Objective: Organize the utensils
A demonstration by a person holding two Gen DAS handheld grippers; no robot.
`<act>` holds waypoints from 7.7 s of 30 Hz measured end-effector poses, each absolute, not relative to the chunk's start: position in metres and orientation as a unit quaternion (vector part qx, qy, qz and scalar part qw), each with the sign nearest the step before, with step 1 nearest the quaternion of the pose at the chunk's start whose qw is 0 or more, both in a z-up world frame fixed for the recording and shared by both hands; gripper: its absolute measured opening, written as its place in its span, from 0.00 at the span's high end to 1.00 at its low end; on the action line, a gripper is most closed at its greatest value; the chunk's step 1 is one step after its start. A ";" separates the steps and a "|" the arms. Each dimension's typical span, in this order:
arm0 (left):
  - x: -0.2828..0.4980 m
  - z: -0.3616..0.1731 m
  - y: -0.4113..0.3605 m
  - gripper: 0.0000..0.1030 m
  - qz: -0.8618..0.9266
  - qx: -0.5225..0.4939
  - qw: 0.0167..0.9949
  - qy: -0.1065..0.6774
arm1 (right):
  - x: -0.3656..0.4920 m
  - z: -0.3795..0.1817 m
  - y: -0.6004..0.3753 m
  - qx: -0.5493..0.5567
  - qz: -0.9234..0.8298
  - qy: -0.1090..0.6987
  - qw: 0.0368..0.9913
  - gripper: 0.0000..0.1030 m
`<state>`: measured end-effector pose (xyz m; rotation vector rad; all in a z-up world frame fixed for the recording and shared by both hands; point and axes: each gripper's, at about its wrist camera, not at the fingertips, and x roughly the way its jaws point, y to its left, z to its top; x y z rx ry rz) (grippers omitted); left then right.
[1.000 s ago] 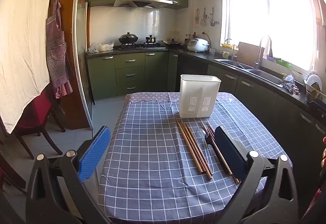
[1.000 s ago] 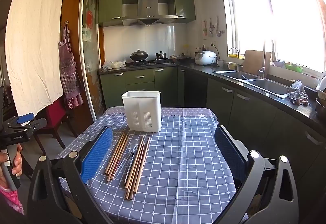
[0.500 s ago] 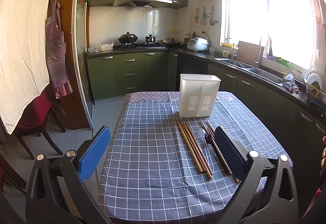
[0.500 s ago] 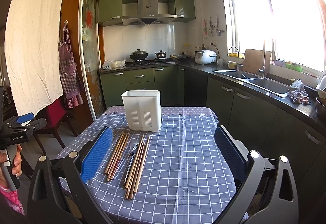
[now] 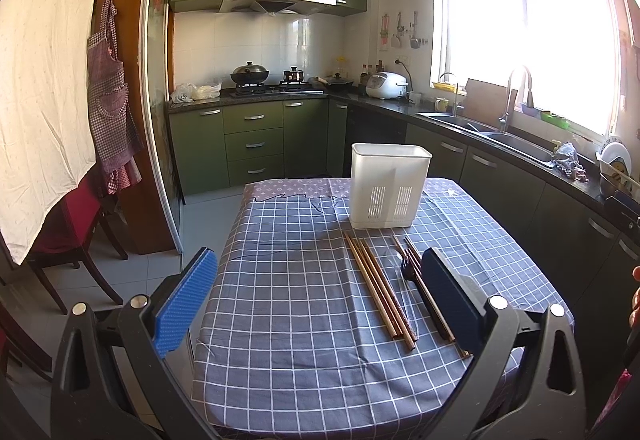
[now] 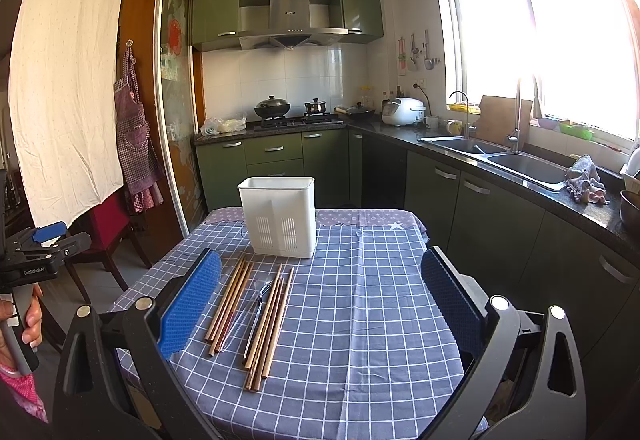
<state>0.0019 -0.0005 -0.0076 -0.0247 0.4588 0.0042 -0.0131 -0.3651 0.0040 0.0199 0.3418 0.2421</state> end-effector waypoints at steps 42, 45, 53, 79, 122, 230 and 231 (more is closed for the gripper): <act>0.000 -0.016 -0.004 0.06 0.001 -0.006 0.972 0.235 | -0.010 -0.008 -0.365 0.010 0.121 0.174 0.977 0.04; 0.001 -0.015 -0.004 0.06 0.001 -0.006 0.972 0.236 | -0.010 -0.007 -0.365 0.011 0.120 0.175 0.977 0.04; 0.004 -0.016 -0.004 0.06 -0.001 -0.005 0.970 0.242 | -0.008 -0.009 -0.365 0.011 0.119 0.180 0.976 0.04; 0.165 -0.087 -0.064 0.06 -0.060 0.024 0.895 0.441 | 0.169 -0.092 -0.362 -0.027 0.078 0.391 0.917 0.04; 0.250 -0.146 -0.144 0.88 -0.086 0.023 0.823 0.561 | 0.198 -0.128 -0.370 -0.012 0.090 0.426 0.900 0.20; 0.349 0.040 -0.083 0.96 -0.059 -0.030 0.990 0.124 | 0.216 -0.019 -0.316 0.109 0.251 0.312 0.910 0.91; 0.354 0.034 -0.083 0.96 -0.056 -0.030 0.990 0.123 | 0.217 -0.018 -0.316 0.109 0.252 0.312 0.910 0.91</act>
